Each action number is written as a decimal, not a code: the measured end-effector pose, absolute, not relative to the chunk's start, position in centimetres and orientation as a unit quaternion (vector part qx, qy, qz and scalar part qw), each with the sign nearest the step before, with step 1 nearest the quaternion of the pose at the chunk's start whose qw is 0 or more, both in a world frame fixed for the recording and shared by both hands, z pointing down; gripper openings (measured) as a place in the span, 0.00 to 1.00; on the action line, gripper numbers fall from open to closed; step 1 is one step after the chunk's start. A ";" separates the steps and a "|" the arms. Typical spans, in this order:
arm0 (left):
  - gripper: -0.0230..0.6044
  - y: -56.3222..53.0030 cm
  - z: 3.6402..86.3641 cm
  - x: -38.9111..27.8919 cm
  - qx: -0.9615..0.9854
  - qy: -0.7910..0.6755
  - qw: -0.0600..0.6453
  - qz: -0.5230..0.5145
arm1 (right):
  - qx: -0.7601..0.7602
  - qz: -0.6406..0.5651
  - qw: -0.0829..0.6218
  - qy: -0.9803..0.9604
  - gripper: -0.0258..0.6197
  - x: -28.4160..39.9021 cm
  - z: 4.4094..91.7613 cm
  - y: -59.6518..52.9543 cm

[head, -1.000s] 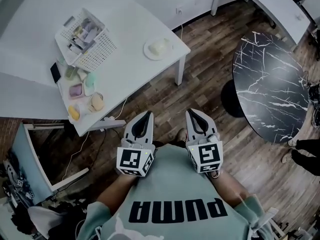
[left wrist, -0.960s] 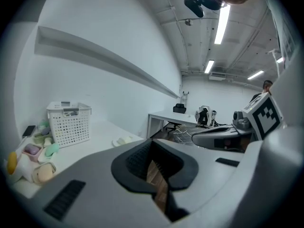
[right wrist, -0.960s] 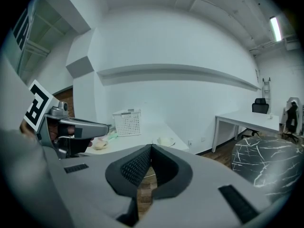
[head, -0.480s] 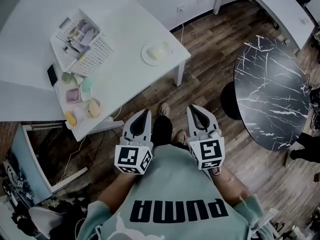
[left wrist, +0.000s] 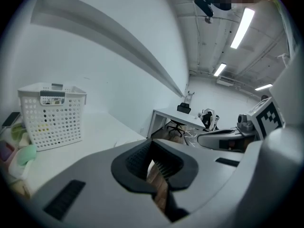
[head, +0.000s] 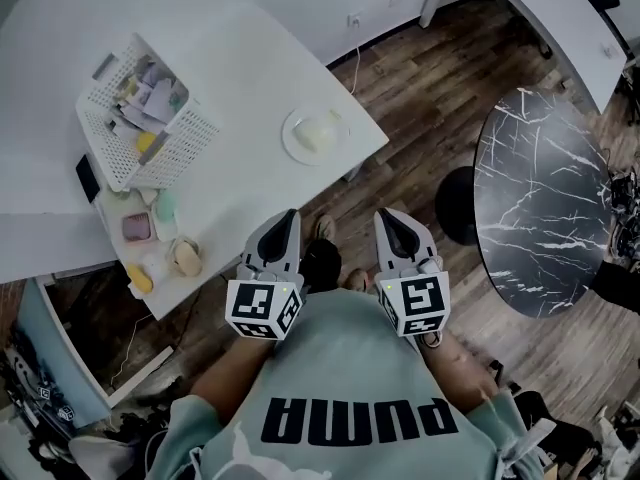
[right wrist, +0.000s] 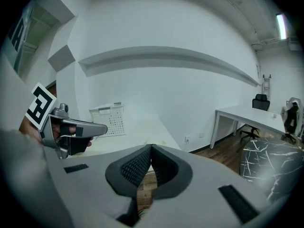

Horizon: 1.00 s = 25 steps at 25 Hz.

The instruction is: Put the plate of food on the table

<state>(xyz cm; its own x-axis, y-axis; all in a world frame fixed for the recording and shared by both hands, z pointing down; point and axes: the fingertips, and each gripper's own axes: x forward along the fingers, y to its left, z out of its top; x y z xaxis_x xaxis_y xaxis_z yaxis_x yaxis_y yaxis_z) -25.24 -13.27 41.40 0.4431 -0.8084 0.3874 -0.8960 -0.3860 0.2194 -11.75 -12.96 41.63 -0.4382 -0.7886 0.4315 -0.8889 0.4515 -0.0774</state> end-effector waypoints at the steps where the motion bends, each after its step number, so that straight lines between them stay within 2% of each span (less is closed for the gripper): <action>1: 0.05 -14.3 41.7 -25.7 0.824 -0.516 0.208 0.109 | 0.503 0.152 0.173 -0.833 0.05 -12.0 41.9 -14.0; 13: 0.05 -23.5 46.5 -28.9 0.810 -0.494 0.297 0.111 | 0.509 0.200 0.232 -0.804 0.05 -14.0 46.4 -23.5; 25: 0.05 -27.9 51.4 -31.7 0.778 -0.490 0.372 0.127 | 0.502 0.245 0.265 -0.786 0.05 -15.1 50.1 -27.8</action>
